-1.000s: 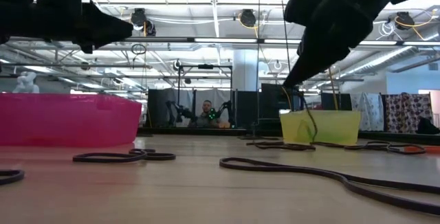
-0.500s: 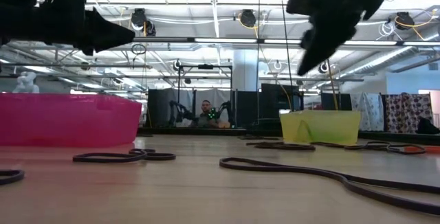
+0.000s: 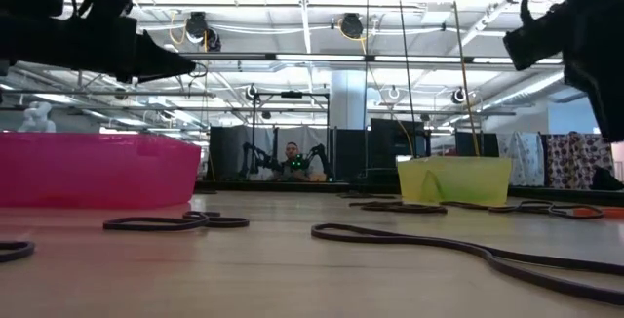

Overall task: Sort rubber bands into baskets
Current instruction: Put the orange rubber band into the pink bin, then put the violet rubber band into the blue bin

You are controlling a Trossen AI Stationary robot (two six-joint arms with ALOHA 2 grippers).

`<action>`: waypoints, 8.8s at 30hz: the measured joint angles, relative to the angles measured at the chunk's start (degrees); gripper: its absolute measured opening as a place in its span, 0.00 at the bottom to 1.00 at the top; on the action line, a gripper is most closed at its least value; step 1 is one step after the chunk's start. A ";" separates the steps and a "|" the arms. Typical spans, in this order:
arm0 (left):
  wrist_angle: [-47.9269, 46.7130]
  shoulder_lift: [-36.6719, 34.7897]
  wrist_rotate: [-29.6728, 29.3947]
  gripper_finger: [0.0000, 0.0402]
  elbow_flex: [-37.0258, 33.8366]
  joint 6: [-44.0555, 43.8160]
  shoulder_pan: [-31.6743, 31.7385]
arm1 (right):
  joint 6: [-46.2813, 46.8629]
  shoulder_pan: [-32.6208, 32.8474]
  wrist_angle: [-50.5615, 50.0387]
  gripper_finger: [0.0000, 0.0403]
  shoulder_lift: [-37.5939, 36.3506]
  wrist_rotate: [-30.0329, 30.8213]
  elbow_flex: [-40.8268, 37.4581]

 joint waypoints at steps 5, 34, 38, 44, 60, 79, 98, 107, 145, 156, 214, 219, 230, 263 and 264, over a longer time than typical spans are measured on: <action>0.28 1.29 0.25 0.38 0.00 -0.17 1.58 | -0.71 0.26 6.94 0.39 0.02 0.72 -4.41; 1.69 1.99 0.33 0.38 0.00 -3.30 2.47 | -4.00 -4.46 12.21 0.01 -9.11 0.93 -18.46; 1.69 1.99 0.33 0.38 0.00 -3.33 2.47 | -3.90 -4.55 6.83 0.00 -12.03 3.33 -14.83; 1.72 1.99 0.35 0.38 0.00 -3.36 2.47 | -6.66 -4.52 1.11 0.00 -13.76 14.23 -6.49; 1.81 1.99 0.33 0.38 0.00 -3.28 2.47 | -62.45 -8.30 63.23 0.00 -4.91 31.74 -2.15; 1.06 1.99 0.35 0.38 -0.02 -4.79 2.47 | -67.25 -19.23 106.58 0.00 42.17 4.58 19.34; 0.05 1.99 0.55 0.38 -0.04 -4.79 2.45 | -64.32 -18.33 85.02 0.00 48.76 4.75 35.86; 0.19 1.99 0.61 0.38 -0.04 -6.07 2.46 | -67.07 -18.29 84.01 0.07 48.76 4.58 35.86; -0.15 2.08 1.79 0.38 -0.04 -6.43 2.45 | -53.64 -10.51 33.32 0.30 10.16 4.52 5.15; 0.22 2.08 1.77 0.38 -0.04 -7.72 2.47 | -66.84 -10.49 46.63 0.30 10.23 4.51 -0.55; -0.26 2.08 1.77 0.38 0.00 -7.76 2.47 | -60.81 -17.51 29.09 0.00 10.70 -7.20 16.10; -0.44 2.08 1.79 0.38 0.00 -7.76 2.47 | -54.66 -15.24 21.02 0.00 7.03 -9.67 17.90; -1.35 2.08 1.79 0.38 0.00 -7.70 2.47 | -30.89 -2.33 13.21 0.00 5.86 -15.05 16.48; 1.95 2.08 1.79 0.38 0.00 -7.89 2.47 | 23.11 29.82 8.62 0.00 5.88 7.70 15.56; 2.05 2.09 1.79 0.38 0.00 -7.64 2.47 | 23.53 30.11 8.62 0.00 5.88 8.56 15.56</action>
